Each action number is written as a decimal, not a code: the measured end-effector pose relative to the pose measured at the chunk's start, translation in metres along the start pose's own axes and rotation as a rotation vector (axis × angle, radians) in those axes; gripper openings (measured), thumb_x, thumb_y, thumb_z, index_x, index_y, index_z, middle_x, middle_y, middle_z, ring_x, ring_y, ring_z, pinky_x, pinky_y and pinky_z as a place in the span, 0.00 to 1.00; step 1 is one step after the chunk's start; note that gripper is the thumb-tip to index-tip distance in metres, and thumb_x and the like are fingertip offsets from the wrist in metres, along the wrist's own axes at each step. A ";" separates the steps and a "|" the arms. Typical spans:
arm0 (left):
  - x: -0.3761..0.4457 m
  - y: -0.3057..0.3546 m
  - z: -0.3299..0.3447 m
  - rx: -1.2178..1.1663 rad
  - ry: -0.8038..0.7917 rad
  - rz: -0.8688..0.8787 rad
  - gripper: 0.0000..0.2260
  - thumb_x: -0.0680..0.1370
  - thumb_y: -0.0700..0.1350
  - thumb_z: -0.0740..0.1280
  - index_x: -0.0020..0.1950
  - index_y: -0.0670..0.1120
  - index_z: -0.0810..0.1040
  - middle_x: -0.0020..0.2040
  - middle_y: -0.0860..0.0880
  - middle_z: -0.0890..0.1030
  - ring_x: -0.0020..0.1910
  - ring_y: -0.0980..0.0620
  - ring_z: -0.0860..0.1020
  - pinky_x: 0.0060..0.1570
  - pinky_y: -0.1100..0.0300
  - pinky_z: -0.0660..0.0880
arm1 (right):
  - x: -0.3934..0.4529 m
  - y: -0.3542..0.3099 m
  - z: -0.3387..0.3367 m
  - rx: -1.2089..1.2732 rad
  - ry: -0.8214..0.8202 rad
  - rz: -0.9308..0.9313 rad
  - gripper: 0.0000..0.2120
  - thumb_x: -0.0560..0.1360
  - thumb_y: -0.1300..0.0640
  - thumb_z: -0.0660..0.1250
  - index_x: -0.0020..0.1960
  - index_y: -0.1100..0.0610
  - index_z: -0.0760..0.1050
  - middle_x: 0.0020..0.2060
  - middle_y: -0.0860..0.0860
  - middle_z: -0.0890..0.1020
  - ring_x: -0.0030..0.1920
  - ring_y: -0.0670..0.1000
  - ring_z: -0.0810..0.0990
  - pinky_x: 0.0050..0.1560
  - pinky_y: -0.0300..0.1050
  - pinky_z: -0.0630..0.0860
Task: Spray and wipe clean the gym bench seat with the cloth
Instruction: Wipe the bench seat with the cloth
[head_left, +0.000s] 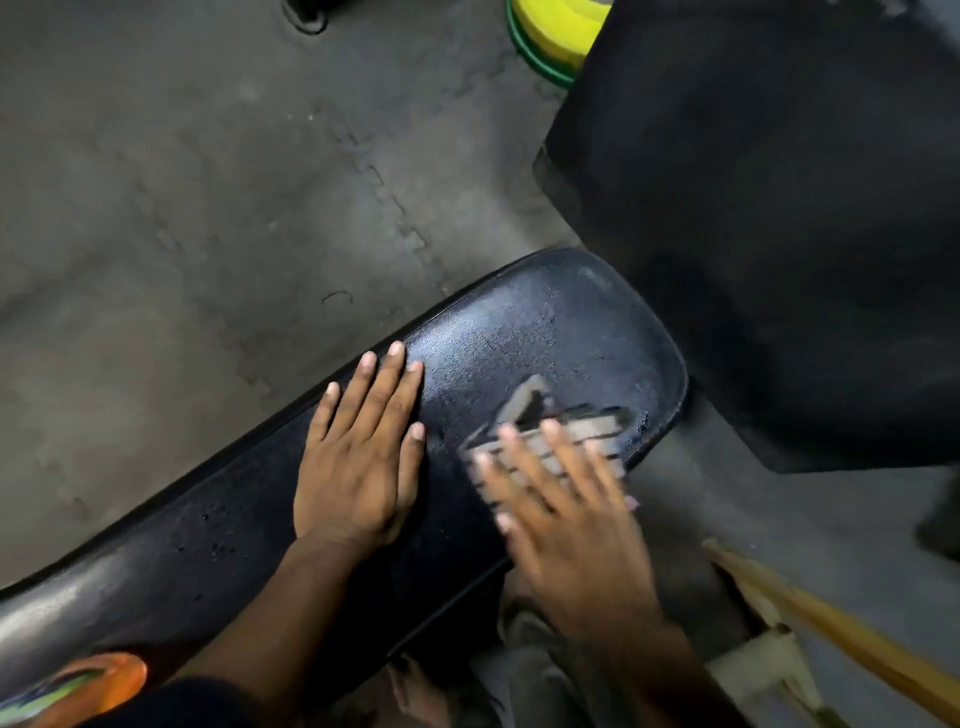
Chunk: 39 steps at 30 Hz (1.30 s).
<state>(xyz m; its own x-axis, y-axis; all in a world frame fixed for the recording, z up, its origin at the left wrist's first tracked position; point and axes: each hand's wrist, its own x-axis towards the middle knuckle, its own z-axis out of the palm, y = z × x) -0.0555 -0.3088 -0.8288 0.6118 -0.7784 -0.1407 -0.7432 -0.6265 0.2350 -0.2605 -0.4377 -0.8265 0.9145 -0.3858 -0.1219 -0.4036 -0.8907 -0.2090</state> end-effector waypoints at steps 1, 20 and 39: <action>-0.001 0.000 0.001 0.004 0.012 -0.001 0.28 0.87 0.52 0.54 0.88 0.53 0.57 0.89 0.54 0.54 0.88 0.53 0.51 0.86 0.45 0.53 | 0.003 0.014 -0.003 -0.027 -0.009 0.050 0.32 0.85 0.43 0.59 0.87 0.40 0.57 0.88 0.44 0.59 0.88 0.56 0.55 0.87 0.61 0.51; -0.165 -0.058 0.007 0.038 0.167 -0.226 0.27 0.85 0.54 0.56 0.85 0.48 0.66 0.87 0.51 0.61 0.87 0.49 0.60 0.83 0.40 0.60 | 0.015 -0.052 -0.001 -0.083 0.004 -0.029 0.30 0.86 0.41 0.56 0.87 0.42 0.58 0.86 0.43 0.64 0.85 0.59 0.63 0.82 0.69 0.59; -0.169 -0.057 0.008 -0.039 0.257 -0.324 0.26 0.84 0.49 0.58 0.83 0.47 0.68 0.87 0.50 0.63 0.86 0.51 0.61 0.85 0.44 0.56 | 0.052 -0.089 0.008 -0.024 0.032 0.095 0.29 0.85 0.35 0.52 0.85 0.37 0.61 0.86 0.41 0.63 0.86 0.57 0.59 0.83 0.68 0.52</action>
<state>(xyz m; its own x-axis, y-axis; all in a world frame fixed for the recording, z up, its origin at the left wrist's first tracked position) -0.1191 -0.1421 -0.8264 0.8638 -0.5030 0.0301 -0.4932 -0.8317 0.2550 -0.1770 -0.3770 -0.8218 0.8728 -0.4758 -0.1087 -0.4879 -0.8553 -0.1745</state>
